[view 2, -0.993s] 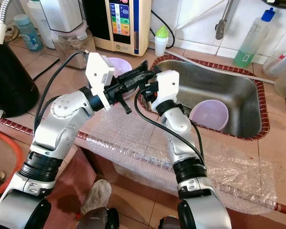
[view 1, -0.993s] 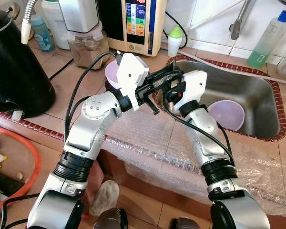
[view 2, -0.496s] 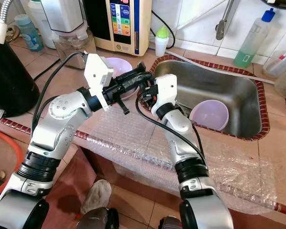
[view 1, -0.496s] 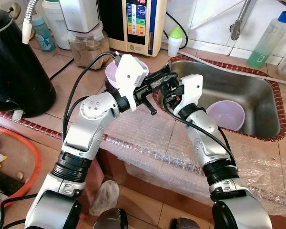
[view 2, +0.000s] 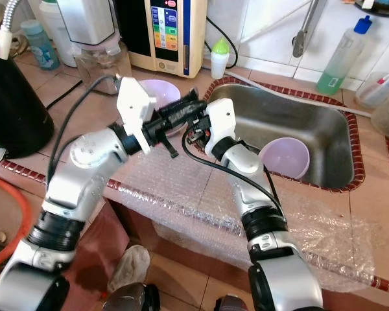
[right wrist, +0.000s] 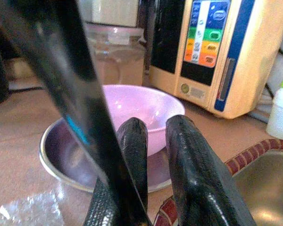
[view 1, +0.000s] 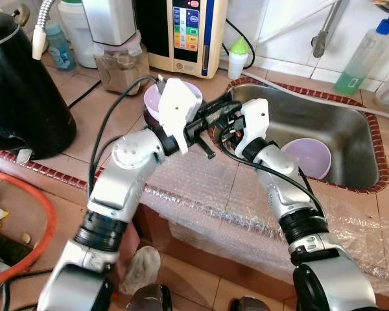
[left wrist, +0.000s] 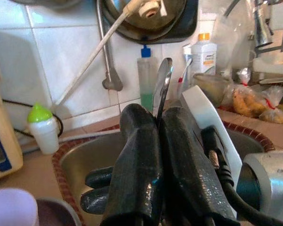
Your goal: Kitchen organization
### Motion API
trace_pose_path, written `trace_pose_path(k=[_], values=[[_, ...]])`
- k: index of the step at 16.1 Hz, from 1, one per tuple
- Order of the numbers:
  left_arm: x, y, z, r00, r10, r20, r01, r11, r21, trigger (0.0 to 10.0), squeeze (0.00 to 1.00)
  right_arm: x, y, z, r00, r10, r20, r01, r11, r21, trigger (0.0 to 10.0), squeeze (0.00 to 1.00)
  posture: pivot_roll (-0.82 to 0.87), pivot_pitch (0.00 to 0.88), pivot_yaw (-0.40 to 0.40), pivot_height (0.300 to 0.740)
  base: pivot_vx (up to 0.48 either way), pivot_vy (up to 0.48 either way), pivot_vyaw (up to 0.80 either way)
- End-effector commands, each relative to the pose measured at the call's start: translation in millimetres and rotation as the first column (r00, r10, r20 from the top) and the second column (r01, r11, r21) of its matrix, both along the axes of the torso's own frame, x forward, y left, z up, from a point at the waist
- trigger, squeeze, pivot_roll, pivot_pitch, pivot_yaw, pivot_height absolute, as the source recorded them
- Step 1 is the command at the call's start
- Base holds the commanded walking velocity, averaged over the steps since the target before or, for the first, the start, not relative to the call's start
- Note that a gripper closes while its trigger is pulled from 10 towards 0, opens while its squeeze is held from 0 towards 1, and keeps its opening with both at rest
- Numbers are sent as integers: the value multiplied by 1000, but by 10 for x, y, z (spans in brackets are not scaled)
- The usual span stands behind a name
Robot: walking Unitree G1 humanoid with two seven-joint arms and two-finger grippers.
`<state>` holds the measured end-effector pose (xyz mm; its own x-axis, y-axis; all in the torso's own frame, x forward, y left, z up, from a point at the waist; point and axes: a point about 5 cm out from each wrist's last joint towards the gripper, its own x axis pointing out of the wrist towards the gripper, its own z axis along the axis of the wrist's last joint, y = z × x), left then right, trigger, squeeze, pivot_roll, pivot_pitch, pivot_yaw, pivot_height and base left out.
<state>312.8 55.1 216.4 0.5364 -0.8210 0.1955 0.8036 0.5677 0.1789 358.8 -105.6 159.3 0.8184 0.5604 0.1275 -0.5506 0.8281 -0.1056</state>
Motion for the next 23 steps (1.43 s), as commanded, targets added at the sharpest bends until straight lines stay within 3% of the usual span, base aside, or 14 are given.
trace_pose_path(k=[1, 6, 7, 8, 12, 15, 19, 22, 23], values=[[-28, 82, -129, 1000, 13, -10, -13, 999, 41, 0, 0, 102, -364, 116, 991, -136, -5, 136, 989, 52, 0, 0, 0, 0, 6, 740, 0, 0, 0], [-38, 18, -261, 999, 11, 32, -14, 994, 105, 0, 0, 183, -475, 256, 989, -142, 31, 142, 990, -4, 0, 0, -20, 1, -17, 740, 0, 0, 0], [-32, 2, -280, 999, 27, 40, -32, 993, 110, 5529, 373, 185, -513, 252, 989, -148, 31, 148, 989, -8, 0, 0, -24, 0, -29, 740, 0, 0, 0], [-30, -9, -294, 999, 36, 36, -40, 995, 97, 10000, 1000, 186, -553, 252, 987, -157, 32, 157, 987, -14, 0, 0, -28, 0, -41, 740, 0, 0, 0], [25, 74, -331, 994, 102, 35, -104, 992, 67, 10000, 1000, 215, -707, 327, 984, -166, 69, 172, 981, -87, 0, 0, -49, 0, -40, 740, 0, 0, 0], [-25, 128, -371, 991, 129, 42, -131, 990, 53, 10000, 1000, 230, -775, 321, 981, -174, 89, 184, 974, -135, 0, 0, -36, 0, -28, 740, 0, 0, 0], [-139, 362, -631, 975, 195, -102, -190, 980, 58, 10000, 1000, 251, -700, 166, 989, -135, 56, 144, 965, -219, 0, 0, 35, 0, -51, 740, 0, 0, 0], [-263, 441, -775, 969, 174, -176, -160, 983, 87, 10000, 1000, 248, -670, 46, 991, -128, 40, 135, 940, -315, 157, 0, 41, 11, -34, 740, 0, 0, 0], [-283, 428, -790, 969, 160, -187, -144, 985, 96, 10000, 1000, 234, -683, 3, 991, -126, 34, 130, 931, -341, 2392, 0, 43, 15, -32, 740, 0, 0, 0]])
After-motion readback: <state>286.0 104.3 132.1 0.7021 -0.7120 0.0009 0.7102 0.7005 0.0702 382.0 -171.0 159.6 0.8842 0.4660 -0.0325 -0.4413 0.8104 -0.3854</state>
